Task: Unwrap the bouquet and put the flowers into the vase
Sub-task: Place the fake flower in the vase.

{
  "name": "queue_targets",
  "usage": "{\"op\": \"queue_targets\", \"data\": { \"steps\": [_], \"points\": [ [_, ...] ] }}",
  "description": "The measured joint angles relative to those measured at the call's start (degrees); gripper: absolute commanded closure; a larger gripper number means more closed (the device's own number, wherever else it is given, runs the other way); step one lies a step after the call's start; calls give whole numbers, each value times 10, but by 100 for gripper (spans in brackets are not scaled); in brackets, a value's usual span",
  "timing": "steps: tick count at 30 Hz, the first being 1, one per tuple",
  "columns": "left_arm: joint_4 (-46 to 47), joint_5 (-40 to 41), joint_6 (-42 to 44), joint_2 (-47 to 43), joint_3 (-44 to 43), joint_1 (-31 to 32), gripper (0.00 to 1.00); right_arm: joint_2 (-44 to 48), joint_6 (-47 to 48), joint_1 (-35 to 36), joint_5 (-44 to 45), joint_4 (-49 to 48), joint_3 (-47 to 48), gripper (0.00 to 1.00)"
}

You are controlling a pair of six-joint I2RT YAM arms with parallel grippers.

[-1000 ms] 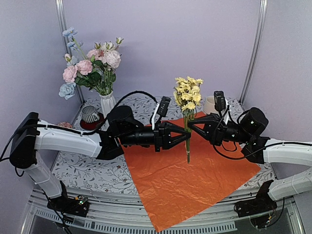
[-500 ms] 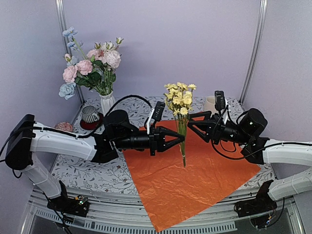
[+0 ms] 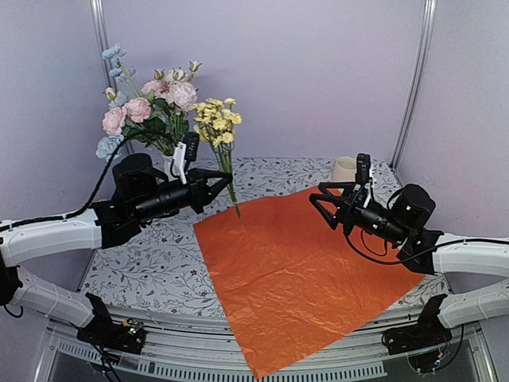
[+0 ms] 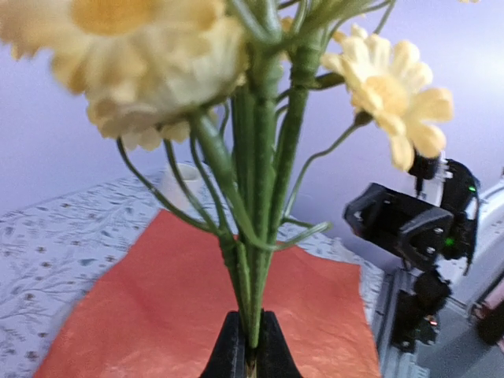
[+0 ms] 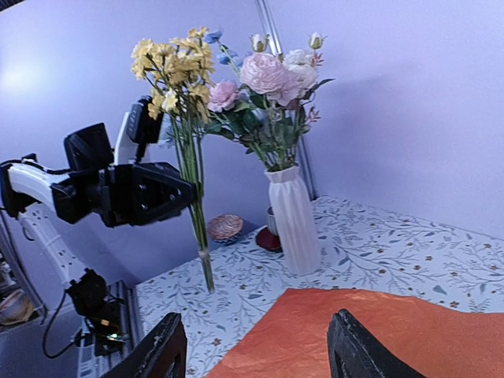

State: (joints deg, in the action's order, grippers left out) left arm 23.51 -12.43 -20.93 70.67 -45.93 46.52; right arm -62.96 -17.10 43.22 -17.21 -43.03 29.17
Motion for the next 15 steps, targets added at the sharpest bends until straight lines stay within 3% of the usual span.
{"op": "queue_targets", "data": {
  "steps": [7,15],
  "points": [
    [-95,115,96,-68,-14,-75,100,-48,75,-1,89,-27,-14,36],
    [-118,186,201,-41,-123,-164,100,-131,99,-1,108,-98,-79,36]
  ]
}}
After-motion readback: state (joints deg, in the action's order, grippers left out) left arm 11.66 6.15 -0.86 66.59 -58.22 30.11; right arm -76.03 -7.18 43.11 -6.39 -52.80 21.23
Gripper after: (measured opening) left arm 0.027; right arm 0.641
